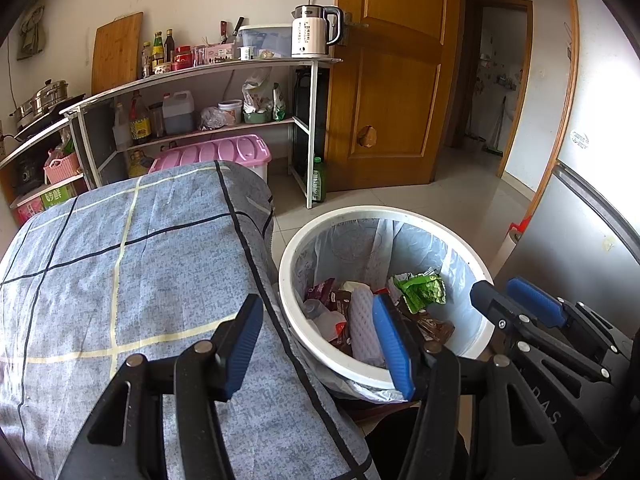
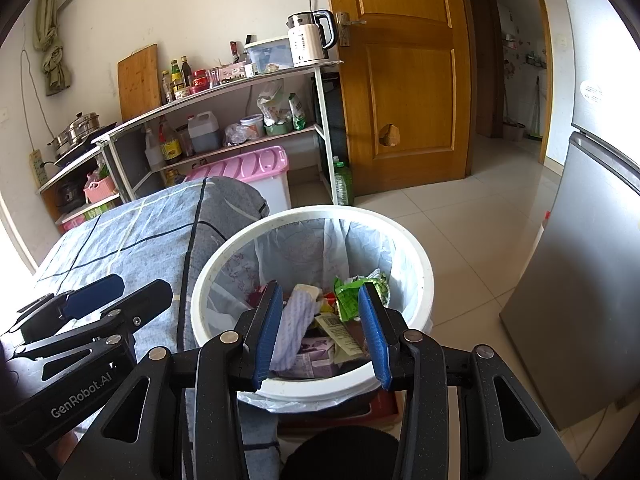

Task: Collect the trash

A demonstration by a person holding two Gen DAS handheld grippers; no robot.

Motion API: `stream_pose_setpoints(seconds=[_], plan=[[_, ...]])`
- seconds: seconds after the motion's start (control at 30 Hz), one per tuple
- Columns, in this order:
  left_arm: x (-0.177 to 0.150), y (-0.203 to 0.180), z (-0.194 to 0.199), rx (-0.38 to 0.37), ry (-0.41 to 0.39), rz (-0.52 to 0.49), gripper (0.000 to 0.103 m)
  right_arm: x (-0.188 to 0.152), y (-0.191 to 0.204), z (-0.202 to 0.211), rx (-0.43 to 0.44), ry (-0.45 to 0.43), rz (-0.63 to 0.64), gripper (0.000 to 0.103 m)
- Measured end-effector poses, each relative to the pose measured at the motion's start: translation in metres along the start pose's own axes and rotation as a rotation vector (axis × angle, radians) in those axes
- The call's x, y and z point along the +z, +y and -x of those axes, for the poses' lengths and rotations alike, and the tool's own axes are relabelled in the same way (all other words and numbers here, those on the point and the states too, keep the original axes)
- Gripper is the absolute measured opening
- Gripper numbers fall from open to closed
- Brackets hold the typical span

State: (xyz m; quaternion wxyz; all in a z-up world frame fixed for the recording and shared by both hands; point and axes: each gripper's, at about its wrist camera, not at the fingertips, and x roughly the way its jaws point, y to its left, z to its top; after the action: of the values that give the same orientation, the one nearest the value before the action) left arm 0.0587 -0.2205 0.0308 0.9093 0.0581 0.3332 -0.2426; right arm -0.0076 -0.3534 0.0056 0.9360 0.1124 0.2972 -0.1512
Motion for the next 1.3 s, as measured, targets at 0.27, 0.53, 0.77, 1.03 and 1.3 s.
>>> stream_pose_setpoints(seconds=[0.27, 0.53, 0.77, 1.03, 1.3], plan=[[0.0000, 0.0006, -0.0007, 0.002, 0.000, -0.001, 0.062, 0.0007, 0.0007, -0.0009, 0.001, 0.005, 0.001, 0.041], [-0.0005, 0.0022, -0.0013, 0.000, 0.002, 0.001, 0.062, 0.0009, 0.0005, -0.0012, 0.000, 0.006, 0.002, 0.041], [-0.0009, 0.0027, 0.0013, 0.002, -0.004, 0.006, 0.062, 0.0005, 0.0008, -0.0008, 0.001, 0.003, 0.001, 0.041], [0.0001, 0.0050, 0.0043, -0.017, -0.002, 0.016, 0.062, 0.0003, 0.0009, -0.0014, 0.000, 0.004, 0.000, 0.041], [-0.0004, 0.0054, 0.0034, -0.011, -0.002, 0.022, 0.062, 0.0000, 0.0009, -0.0017, -0.002, 0.006, -0.005, 0.041]])
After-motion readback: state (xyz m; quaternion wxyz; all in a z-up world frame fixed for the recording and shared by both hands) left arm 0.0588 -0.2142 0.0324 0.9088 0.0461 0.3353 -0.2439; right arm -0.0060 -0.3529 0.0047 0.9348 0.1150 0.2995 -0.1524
